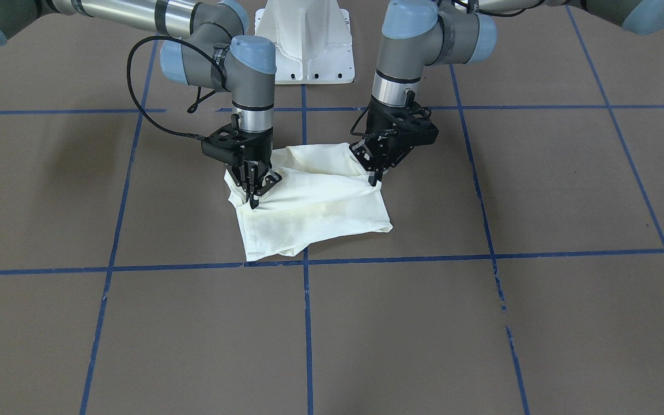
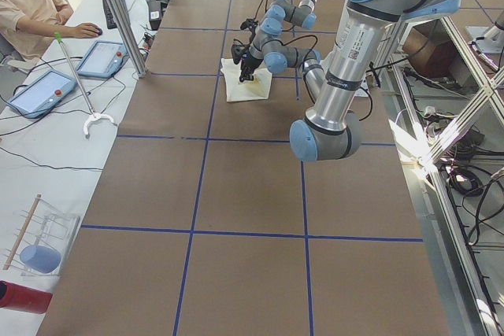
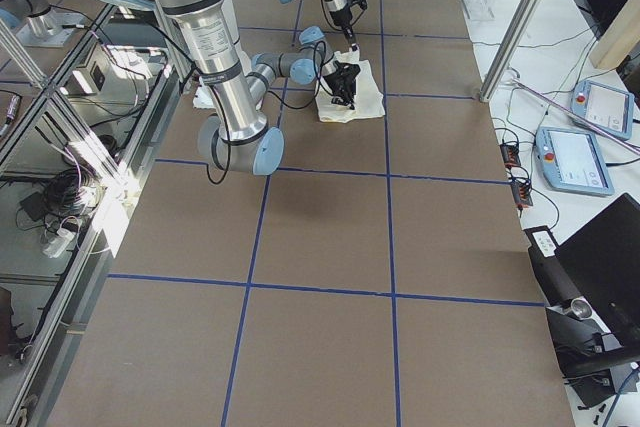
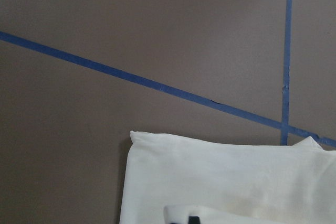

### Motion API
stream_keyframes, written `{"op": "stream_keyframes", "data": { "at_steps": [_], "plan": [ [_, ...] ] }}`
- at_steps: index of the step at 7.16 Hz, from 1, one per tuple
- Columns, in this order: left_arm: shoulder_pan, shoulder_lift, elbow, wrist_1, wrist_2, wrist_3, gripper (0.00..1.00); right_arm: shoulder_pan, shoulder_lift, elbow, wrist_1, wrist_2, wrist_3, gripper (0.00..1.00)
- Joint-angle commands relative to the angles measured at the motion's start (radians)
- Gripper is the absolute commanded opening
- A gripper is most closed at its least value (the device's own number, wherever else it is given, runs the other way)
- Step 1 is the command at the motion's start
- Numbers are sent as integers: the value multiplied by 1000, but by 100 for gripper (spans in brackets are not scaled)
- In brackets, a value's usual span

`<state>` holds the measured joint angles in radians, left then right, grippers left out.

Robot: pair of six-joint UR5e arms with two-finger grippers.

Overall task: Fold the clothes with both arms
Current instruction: 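Lay the folded edge down on the far side and open both grippers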

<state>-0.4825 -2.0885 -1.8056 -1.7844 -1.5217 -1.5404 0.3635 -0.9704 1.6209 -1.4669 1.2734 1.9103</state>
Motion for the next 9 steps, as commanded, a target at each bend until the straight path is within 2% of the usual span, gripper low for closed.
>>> {"op": "stream_keyframes", "data": {
  "at_steps": [1,3,4,5,6,8,9],
  "plan": [
    [-1,-13,29,-27,-2,20,99,0,2,-25,2,0,-101,99],
    [-10,-5,19,-78,-27,74,100,14,12,3,5,38,-210,100],
    [-63,-1,-6,-82,-114,215,100,18,9,64,2,94,-250,100],
    [-106,30,-33,-82,-174,293,100,14,15,103,-7,102,-278,100],
    [-128,34,-35,-82,-199,327,100,-10,15,114,-7,87,-319,100],
    [-128,36,-37,-82,-202,326,100,-130,10,106,-12,-44,-365,100],
    [-128,36,-35,-82,-202,325,100,-152,-2,79,-13,-93,-385,100]
  ]
}}
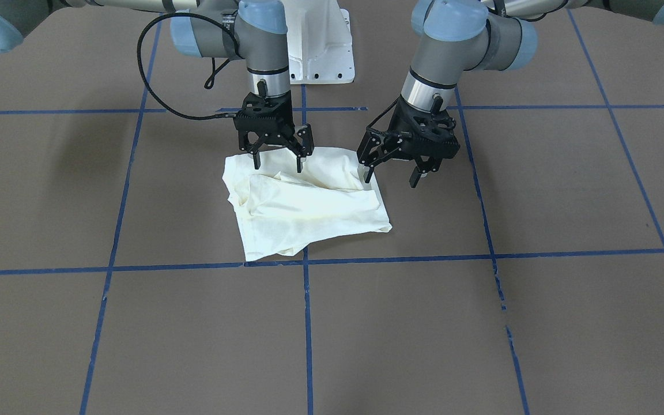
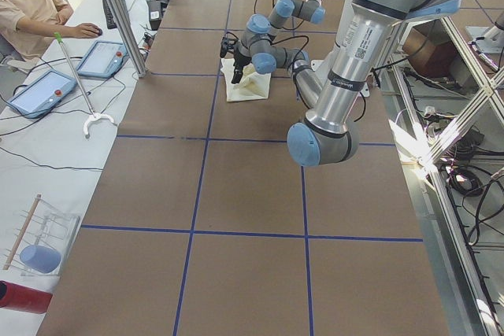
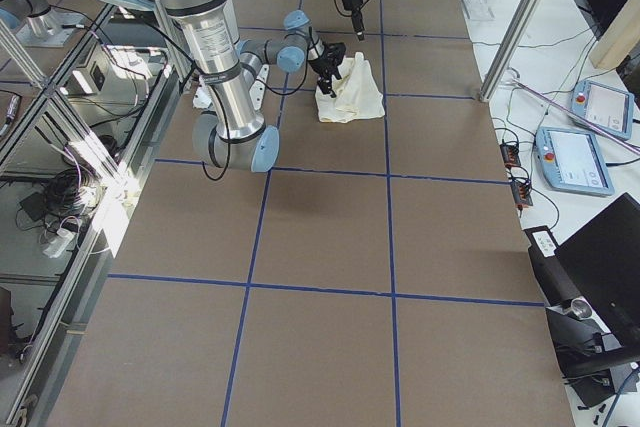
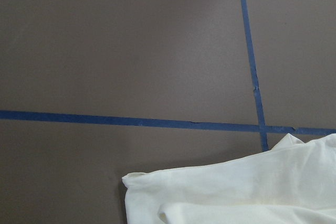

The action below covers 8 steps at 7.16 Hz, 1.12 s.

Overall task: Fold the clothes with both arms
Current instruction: 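Lay the folded edge down on the far side and open both grippers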

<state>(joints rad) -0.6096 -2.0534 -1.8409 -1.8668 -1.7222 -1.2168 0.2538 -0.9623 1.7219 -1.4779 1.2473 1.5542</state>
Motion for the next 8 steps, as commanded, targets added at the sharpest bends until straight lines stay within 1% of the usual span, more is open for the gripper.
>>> {"op": "stream_keyframes", "data": {
  "at_steps": [1,2,4,5,6,7,8],
  "plan": [
    [-1,1,-1,0,-2,0,100,-42,-3,-51,-2,-84,-95,100],
    [1,1,-1,0,-2,-1,100,-25,-1,-62,-1,-85,-132,100],
    [1,2,-1,0,-2,-1,100,1,4,-122,4,-85,-155,100],
    [-1,2,0,0,-2,-1,100,33,4,-123,7,-83,-195,100],
    [1,2,0,0,-2,-1,100,91,16,-130,7,-78,-247,100],
    [1,2,0,0,-2,-1,100,154,49,-203,10,-71,-287,100],
    [1,2,0,0,-2,-3,100,218,138,-334,11,-45,-299,100]
  ]
}}
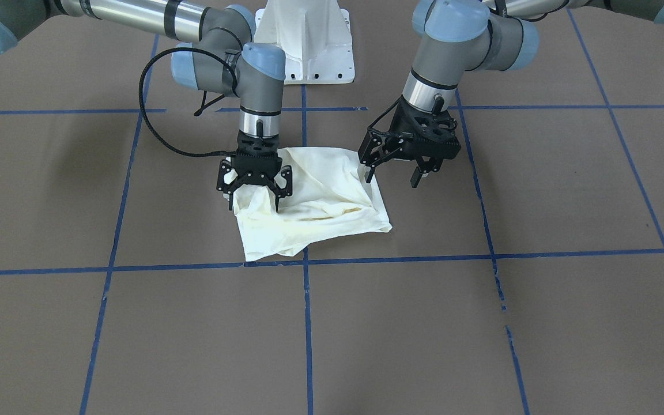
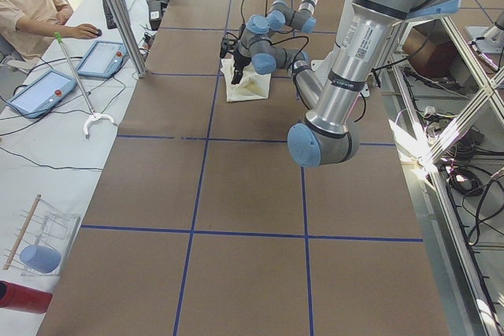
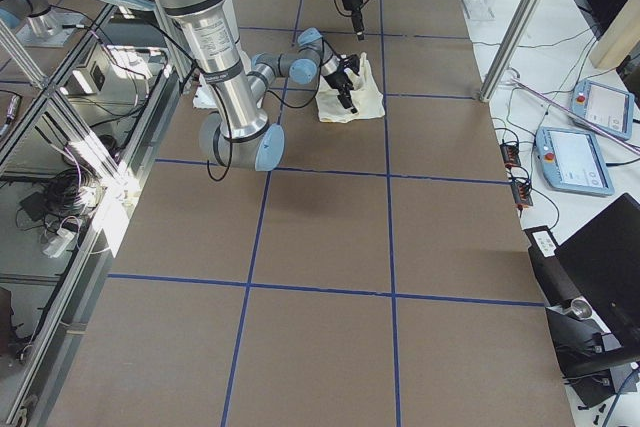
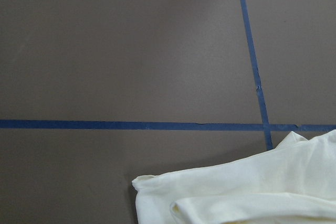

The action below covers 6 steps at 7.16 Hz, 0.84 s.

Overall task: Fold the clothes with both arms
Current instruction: 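Raise the right gripper away to the far side while the left gripper draws back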

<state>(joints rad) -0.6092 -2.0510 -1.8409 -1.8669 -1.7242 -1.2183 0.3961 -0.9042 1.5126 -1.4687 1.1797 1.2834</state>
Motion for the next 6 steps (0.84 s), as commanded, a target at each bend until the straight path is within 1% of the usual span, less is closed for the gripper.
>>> {"op": "stream_keyframes", "data": {
  "at_steps": [1,2,3,4,5,6],
  "plan": [
    [2,0,0,0,0,-3,100,145,141,-229,34,59,-53,100],
    [2,0,0,0,0,-3,100,206,143,-245,113,136,-117,100],
    [5,0,0,-1,0,-3,100,231,145,-235,161,243,-124,100],
    [6,2,0,-17,0,-3,100,231,148,-191,168,309,-116,100],
    [14,0,15,-41,0,-6,100,251,143,-146,159,412,-113,100],
    [19,8,38,-122,0,-1,100,286,140,-137,154,504,-116,100]
  ]
}}
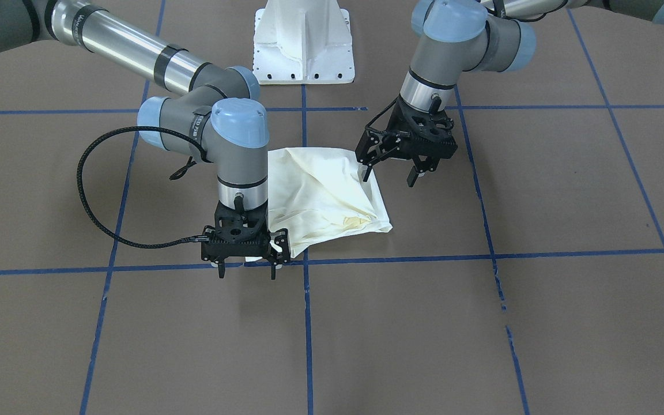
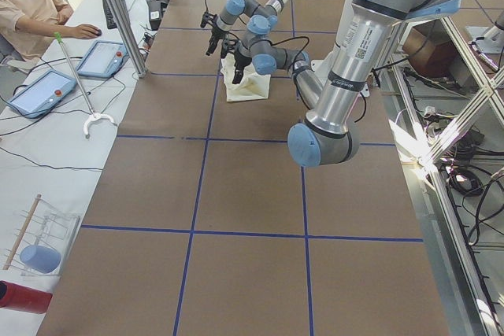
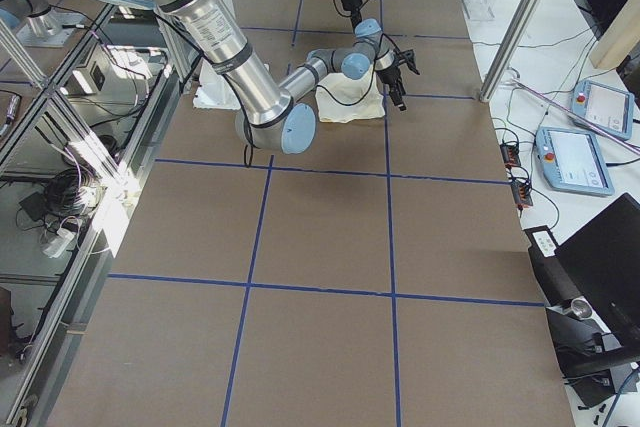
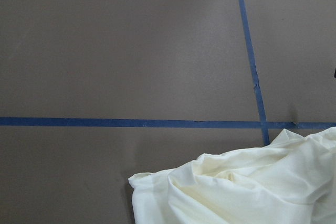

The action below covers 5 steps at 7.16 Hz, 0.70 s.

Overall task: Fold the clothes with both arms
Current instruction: 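Raise the right gripper away to the far side while the left gripper draws back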

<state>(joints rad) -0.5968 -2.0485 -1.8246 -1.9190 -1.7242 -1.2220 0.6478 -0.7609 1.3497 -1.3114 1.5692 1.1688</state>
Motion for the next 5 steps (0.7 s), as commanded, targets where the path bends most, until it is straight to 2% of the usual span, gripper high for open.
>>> {"op": "stream_keyframes", "data": {
  "at_steps": [1,3,5],
  "plan": [
    [17,19,69,-195,0,6,100,47,-12,31,-2,127,-14,100],
    [69,86,143,-491,-2,71,100,50,-26,45,1,127,-14,100],
    [84,87,212,-639,-32,130,100,53,-37,49,6,127,-14,100]
  ]
}}
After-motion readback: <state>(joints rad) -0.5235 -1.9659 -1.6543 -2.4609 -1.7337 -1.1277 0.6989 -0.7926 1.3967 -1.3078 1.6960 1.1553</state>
